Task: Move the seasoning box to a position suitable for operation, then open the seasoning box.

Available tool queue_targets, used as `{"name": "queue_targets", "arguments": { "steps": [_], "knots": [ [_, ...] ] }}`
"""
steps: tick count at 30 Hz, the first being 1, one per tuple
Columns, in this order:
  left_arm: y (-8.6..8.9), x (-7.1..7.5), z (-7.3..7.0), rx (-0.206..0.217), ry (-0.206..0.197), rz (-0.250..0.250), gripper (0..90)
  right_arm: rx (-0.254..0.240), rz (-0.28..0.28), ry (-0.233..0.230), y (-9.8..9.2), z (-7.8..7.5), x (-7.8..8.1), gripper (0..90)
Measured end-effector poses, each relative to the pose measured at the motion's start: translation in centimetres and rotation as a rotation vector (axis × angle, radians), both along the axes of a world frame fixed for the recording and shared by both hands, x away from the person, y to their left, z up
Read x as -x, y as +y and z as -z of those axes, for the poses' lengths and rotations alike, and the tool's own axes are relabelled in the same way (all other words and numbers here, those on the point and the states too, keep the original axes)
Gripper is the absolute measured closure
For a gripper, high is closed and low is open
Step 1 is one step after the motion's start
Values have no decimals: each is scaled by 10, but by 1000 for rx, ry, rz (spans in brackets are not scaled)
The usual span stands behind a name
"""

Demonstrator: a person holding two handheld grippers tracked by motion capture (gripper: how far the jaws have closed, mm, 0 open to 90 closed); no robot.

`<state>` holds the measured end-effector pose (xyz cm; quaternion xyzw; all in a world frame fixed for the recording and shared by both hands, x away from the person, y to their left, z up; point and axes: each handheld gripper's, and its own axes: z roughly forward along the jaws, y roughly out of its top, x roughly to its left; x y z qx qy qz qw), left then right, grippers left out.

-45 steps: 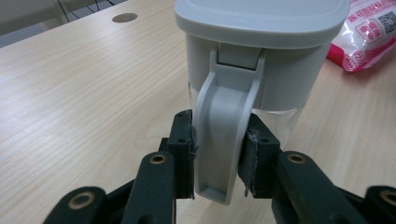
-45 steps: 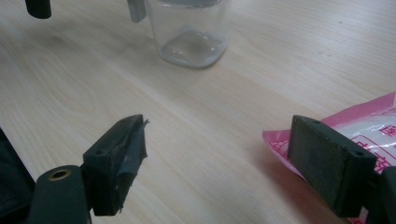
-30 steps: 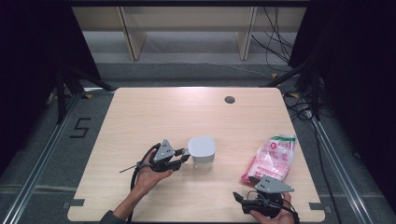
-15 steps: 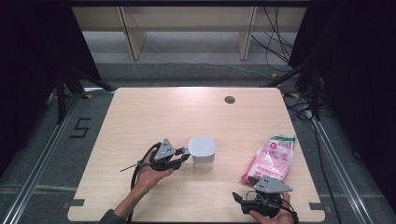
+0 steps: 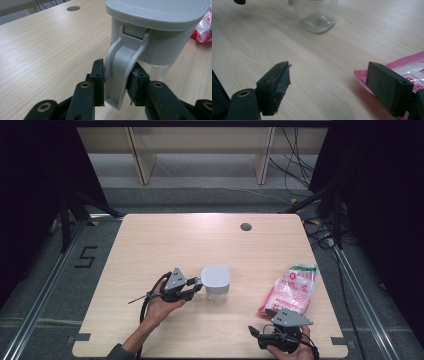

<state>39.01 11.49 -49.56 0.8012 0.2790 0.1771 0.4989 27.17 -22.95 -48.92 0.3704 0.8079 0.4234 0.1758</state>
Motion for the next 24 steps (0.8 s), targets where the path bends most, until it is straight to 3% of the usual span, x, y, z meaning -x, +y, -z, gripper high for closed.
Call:
{"name": "queue_targets", "arguments": {
  "steps": [3,7,9,12,13,16,21,23,24],
  "knots": [
    [2,-1,-1,-13,-19,13,684,1,0,2,0,0,0,204],
    [3,1,-1,4,10,0,589,-8,8,14,1,0,1,204],
    [8,1,-5,-13,-15,21,567,-5,0,5,1,0,0,204],
    [9,4,-7,3,5,9,544,-1,-9,2,1,0,-1,204],
    [10,5,-8,-4,0,13,539,-6,10,13,2,0,1,204],
    [13,7,-12,-16,-15,30,508,2,-7,3,2,0,-2,203],
    [18,11,-18,-4,-19,40,507,8,-6,-13,2,0,-1,202],
    [18,13,-19,15,-1,27,505,1,-7,8,3,0,-1,201],
    [21,12,-22,8,-21,41,506,5,-22,-3,4,0,-1,204]
  ]
}}
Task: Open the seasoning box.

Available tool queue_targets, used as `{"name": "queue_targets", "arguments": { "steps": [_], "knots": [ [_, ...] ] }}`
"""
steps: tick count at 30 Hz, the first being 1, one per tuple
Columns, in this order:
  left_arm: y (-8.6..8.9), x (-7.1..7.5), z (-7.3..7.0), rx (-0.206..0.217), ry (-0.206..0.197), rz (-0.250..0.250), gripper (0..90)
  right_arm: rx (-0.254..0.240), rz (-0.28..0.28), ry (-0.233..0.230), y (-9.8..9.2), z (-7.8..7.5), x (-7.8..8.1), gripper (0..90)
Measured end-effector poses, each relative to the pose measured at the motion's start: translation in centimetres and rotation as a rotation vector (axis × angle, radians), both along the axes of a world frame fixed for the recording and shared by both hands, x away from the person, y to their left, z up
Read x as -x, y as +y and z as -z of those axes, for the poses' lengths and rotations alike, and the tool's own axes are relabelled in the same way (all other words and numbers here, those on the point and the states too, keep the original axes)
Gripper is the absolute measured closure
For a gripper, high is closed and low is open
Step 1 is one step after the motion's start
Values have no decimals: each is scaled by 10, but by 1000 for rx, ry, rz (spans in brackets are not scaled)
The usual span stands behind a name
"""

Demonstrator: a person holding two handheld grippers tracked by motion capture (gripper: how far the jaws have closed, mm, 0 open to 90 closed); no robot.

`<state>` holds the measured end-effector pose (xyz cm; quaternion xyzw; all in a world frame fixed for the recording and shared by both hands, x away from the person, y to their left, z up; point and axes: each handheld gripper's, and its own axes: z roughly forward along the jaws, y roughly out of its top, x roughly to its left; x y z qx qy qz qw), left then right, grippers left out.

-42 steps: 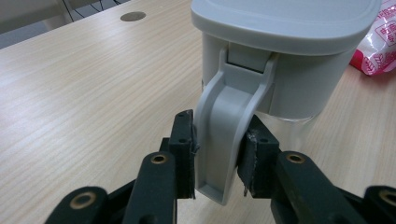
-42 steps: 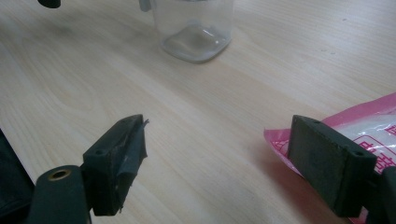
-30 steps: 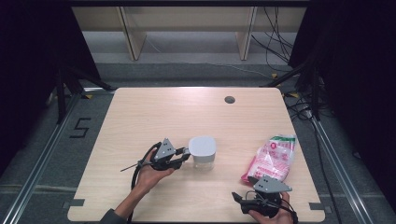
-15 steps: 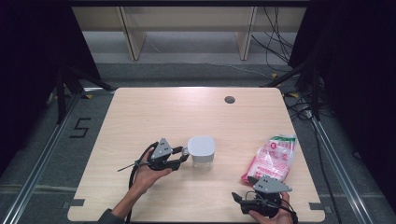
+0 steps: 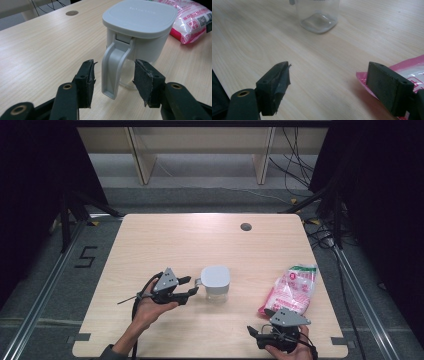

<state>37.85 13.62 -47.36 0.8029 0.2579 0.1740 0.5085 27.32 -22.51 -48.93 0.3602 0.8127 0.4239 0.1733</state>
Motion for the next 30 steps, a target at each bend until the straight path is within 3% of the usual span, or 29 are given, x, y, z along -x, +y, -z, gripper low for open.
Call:
{"name": "queue_targets", "arguments": {
  "steps": [1,4,9,14,18,20,23,24,30],
  "knots": [
    [0,1,-1,18,24,-16,507,-3,13,7,1,0,1,209],
    [3,2,-6,17,2,-5,514,-2,-12,6,2,1,0,213],
    [2,6,-14,52,3,-6,548,-2,-2,2,3,0,1,212],
    [2,8,-19,42,-35,-12,656,9,5,-3,4,0,1,212],
    [2,8,-22,56,-59,-19,819,5,-23,0,4,0,0,213],
    [-2,7,-23,60,-73,-24,855,6,-19,3,5,1,0,214],
    [-4,6,-25,63,-78,-15,882,8,-10,4,5,1,0,214],
    [-6,6,-26,88,-68,-5,888,7,-11,1,5,0,0,213],
    [-11,4,-30,96,-70,3,892,15,0,-13,5,0,0,214]
  ]
}}
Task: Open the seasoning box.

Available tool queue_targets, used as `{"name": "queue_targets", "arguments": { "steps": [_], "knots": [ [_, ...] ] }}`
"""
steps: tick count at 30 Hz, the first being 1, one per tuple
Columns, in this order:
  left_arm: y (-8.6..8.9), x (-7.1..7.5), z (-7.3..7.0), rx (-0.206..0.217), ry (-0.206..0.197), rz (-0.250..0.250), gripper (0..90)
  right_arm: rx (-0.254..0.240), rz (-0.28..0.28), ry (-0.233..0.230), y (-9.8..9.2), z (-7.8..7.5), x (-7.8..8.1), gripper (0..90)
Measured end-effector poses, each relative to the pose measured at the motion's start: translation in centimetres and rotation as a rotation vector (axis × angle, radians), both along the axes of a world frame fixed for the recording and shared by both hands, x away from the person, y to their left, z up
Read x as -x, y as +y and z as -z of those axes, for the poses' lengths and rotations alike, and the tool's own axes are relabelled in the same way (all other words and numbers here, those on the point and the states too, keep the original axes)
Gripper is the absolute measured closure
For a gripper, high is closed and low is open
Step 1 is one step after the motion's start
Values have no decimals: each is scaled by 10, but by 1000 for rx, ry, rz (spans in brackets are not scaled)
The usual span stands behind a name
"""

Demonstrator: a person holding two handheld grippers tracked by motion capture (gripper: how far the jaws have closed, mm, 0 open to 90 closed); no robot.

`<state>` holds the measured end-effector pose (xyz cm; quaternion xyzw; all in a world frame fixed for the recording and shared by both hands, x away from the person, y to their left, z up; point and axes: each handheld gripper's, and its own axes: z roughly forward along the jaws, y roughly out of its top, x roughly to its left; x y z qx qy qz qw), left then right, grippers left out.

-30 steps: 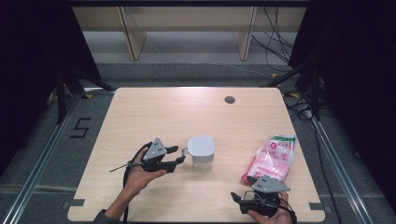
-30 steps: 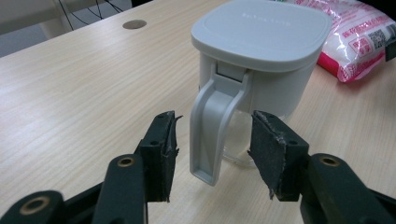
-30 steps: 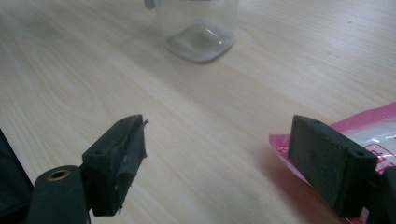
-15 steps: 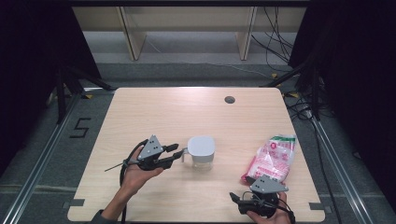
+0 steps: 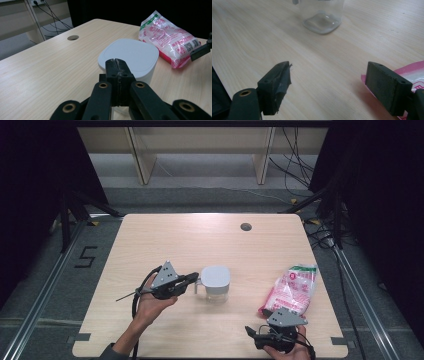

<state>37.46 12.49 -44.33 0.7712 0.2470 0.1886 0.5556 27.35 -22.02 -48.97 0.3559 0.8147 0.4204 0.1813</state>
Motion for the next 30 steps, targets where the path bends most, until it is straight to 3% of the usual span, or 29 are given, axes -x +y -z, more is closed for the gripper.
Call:
{"name": "queue_targets", "arguments": {
  "steps": [4,11,14,22,27,28,29,30],
  "knots": [
    [-5,-2,-1,-3,-1,7,892,-8,4,22,1,0,1,214],
    [-9,-10,2,-18,7,8,891,-6,0,11,1,0,-1,214],
    [-10,-11,3,-6,19,-6,890,-12,-6,13,2,0,-1,220],
    [-11,-12,4,4,22,-4,889,9,3,-11,2,-1,-2,240],
    [-10,-12,3,-12,7,17,889,5,10,-15,4,-1,-3,233],
    [-11,-11,4,0,22,3,889,12,14,-19,6,0,-5,222],
    [-10,-11,4,-16,18,9,889,14,15,-25,6,0,-5,222],
    [-11,-11,4,0,22,3,889,10,18,-16,7,0,-6,223]
  ]
}}
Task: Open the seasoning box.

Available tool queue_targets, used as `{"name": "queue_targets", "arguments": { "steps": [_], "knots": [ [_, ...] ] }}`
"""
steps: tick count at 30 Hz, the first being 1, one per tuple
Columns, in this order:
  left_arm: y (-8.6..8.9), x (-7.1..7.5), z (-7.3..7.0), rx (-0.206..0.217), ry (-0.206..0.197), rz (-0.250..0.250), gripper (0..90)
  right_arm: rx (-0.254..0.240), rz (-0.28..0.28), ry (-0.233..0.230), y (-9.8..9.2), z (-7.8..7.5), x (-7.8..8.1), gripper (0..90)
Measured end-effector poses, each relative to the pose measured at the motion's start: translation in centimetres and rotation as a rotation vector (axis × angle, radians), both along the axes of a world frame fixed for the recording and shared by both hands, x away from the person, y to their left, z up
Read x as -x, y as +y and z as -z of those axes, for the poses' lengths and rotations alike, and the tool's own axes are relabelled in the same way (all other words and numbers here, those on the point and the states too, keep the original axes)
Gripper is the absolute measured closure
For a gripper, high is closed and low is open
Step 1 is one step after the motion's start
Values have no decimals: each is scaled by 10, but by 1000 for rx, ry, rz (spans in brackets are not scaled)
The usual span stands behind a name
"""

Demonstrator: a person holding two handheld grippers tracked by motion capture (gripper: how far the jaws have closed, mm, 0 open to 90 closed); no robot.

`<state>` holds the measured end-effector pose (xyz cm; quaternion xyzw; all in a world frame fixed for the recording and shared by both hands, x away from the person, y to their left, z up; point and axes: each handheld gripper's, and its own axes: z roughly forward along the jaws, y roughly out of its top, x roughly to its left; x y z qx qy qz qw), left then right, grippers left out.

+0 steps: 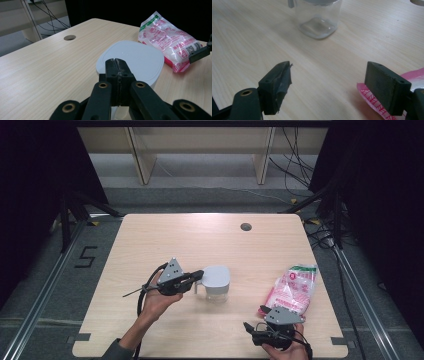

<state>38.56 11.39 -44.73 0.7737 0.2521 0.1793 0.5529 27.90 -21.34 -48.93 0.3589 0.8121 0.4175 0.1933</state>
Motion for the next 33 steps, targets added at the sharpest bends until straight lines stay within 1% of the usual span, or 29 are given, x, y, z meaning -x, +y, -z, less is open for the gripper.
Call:
{"name": "queue_targets", "arguments": {
  "steps": [1,2,3,4,5,6,8,9,10,11,13,14,15,16,17,18,19,20,21,22,23,24,25,26,27,28,29,32,33],
  "knots": [
    [0,0,0,0,0,0,889,2,-5,-12,1,0,-2,229],
    [1,-1,0,3,-2,4,889,-1,-9,-14,2,0,-2,245],
    [1,-1,0,2,-2,4,889,8,-10,-20,2,-1,-2,267],
    [1,-1,0,2,-2,5,889,5,-11,-28,2,-2,-2,291],
    [1,-1,0,4,-2,4,889,2,-28,-47,3,-3,-4,315],
    [1,-1,0,2,-3,4,889,-17,-1,-44,3,-5,-3,346],
    [1,-1,0,3,-3,4,889,-11,-24,-97,1,-8,-9,406],
    [1,-1,1,1,-4,5,889,-25,-18,-88,3,-9,-10,434],
    [1,0,1,6,-1,2,889,-30,-23,-94,3,-10,-11,472],
    [1,0,1,5,0,1,889,-39,-12,-108,4,-11,-12,507],
    [1,0,1,3,-1,-2,889,-38,-28,-132,7,-13,-17,553],
    [1,0,1,4,-1,-1,889,-19,-20,-135,8,-14,-18,576],
    [1,0,1,4,-1,-1,889,-19,-20,-135,8,-14,-18,576],
    [2,-1,1,4,-3,-1,889,-25,-19,-128,11,-15,-22,647],
    [2,-1,1,5,-3,1,888,-31,-28,-153,11,-15,-25,674],
    [2,-1,1,5,-4,0,888,-37,-36,-157,12,-17,-27,711],
    [2,-1,1,3,-5,0,888,-51,-31,-148,13,-19,-28,750],
    [2,0,1,3,-5,-2,888,-56,-33,-160,14,-20,-30,775],
    [2,-1,1,4,-5,-1,888,-53,-34,-174,15,-21,-33,806],
    [2,-1,1,4,-5,-1,888,-48,-44,-165,16,-22,-35,831],
    [2,-1,1,6,-4,0,888,-56,-51,-147,17,-22,-37,848],
    [2,-1,1,6,-4,0,888,-56,-51,-147,17,-22,-37,848],
    [2,0,1,3,-7,-3,888,-63,-39,-143,18,-22,-38,857],
    [1,0,1,6,-4,-2,889,-53,-42,-163,20,-24,-45,879],
    [1,0,1,6,-4,0,889,-58,-43,-179,22,-23,-47,883],
    [2,-1,1,4,-6,-1,889,-56,-48,-156,22,-25,-49,891],
    [2,0,1,4,-7,-2,888,-61,-45,-169,23,-25,-51,895],
    [2,0,2,4,-9,1,890,-55,-47,-166,25,-27,-56,900],
    [2,0,2,5,-7,2,890,-65,-36,-161,27,-26,-57,900]
  ]
}}
